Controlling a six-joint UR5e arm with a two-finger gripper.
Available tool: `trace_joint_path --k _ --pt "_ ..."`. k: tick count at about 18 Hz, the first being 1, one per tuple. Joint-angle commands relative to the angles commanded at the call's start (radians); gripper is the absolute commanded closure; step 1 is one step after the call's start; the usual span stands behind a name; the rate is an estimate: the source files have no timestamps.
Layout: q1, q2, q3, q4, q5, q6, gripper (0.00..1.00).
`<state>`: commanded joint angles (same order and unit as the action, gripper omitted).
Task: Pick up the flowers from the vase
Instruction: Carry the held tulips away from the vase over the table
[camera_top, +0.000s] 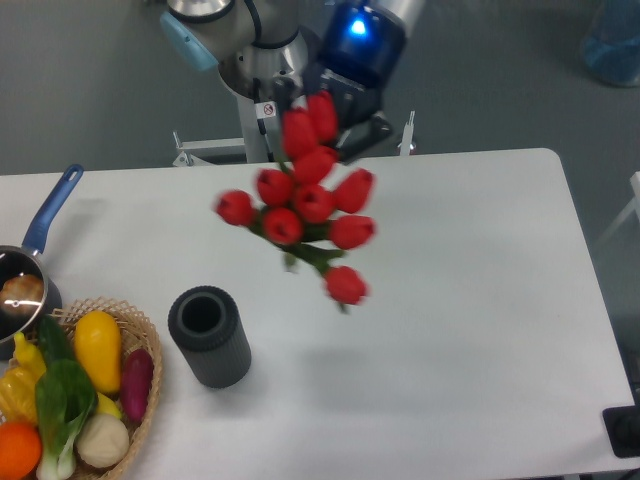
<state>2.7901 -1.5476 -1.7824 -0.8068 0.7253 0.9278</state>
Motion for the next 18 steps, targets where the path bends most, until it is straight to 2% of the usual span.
trace_joint_path --k 3,6,8,11,12,14,17,18 --pt "0.028 -0.04 -0.005 -0.002 0.072 0.026 1.0" --pt "0.051 -0.052 -0.003 -0.002 0.193 0.111 1.0" --pt "0.052 -0.083 0.006 -0.003 0.276 0.172 1.0" --pt "0.037 -0.129 0.014 -0.011 0.493 0.323 1.0" --pt "0.022 -0.132 0.017 -0.034 0.566 0.344 1.0" --pt "-0.013 -0.152 0.049 -0.089 0.638 0.356 1.0" --pt "-0.024 -0.183 0.101 -0.213 0.768 0.407 1.0" --pt "-0.033 -0.189 0.112 -0.238 0.802 0.419 1.0"
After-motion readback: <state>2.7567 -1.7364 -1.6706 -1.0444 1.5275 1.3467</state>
